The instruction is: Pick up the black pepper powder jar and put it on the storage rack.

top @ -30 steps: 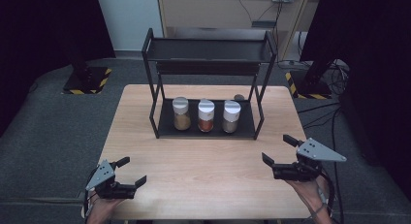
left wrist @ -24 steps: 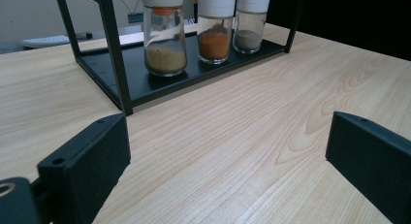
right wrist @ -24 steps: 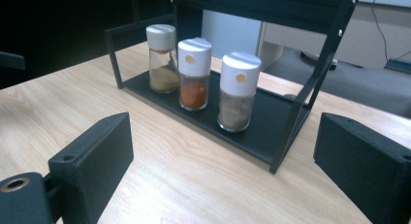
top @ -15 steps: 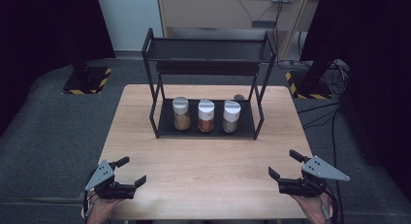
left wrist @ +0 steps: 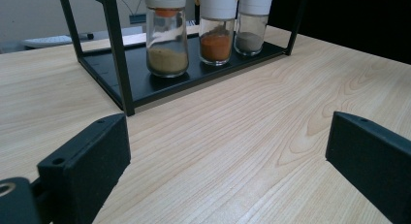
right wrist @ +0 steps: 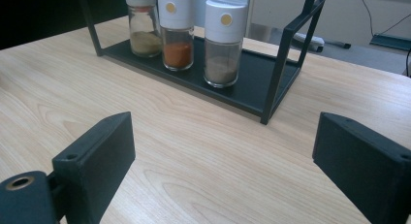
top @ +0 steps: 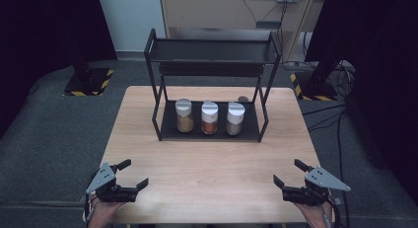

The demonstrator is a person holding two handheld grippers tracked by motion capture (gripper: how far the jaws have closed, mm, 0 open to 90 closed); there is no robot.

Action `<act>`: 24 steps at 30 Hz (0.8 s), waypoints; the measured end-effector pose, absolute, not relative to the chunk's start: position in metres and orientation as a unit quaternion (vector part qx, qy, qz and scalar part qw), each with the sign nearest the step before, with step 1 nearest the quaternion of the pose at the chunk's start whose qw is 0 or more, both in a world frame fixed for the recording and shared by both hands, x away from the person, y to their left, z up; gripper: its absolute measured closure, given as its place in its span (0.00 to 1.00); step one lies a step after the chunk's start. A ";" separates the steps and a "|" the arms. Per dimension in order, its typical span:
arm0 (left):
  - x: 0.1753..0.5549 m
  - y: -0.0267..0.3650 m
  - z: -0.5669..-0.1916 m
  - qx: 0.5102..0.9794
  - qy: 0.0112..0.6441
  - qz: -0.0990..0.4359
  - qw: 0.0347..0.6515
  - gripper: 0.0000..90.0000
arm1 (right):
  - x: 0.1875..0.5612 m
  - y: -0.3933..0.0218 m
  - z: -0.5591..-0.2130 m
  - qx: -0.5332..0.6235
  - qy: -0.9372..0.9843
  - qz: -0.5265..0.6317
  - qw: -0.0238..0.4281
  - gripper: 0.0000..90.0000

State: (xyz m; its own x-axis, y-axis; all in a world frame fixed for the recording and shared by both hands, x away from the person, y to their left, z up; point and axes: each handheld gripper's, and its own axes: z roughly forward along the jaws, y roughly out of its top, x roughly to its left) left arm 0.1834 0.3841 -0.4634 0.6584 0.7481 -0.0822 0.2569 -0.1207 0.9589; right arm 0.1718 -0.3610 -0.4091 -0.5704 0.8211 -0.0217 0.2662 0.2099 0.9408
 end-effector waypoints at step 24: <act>0.185 0.385 -0.465 0.715 0.345 0.216 0.568 0.02 | 0.179 -0.367 -0.421 0.373 0.730 0.508 0.263 0.09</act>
State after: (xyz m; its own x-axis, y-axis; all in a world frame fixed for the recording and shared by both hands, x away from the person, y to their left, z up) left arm 0.1846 0.3849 -0.4646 0.6678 0.7397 -0.0829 0.2487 -0.1169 0.9615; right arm 0.1789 -0.3665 -0.4215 -0.5829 0.8125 -0.0058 0.2772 0.2056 0.9386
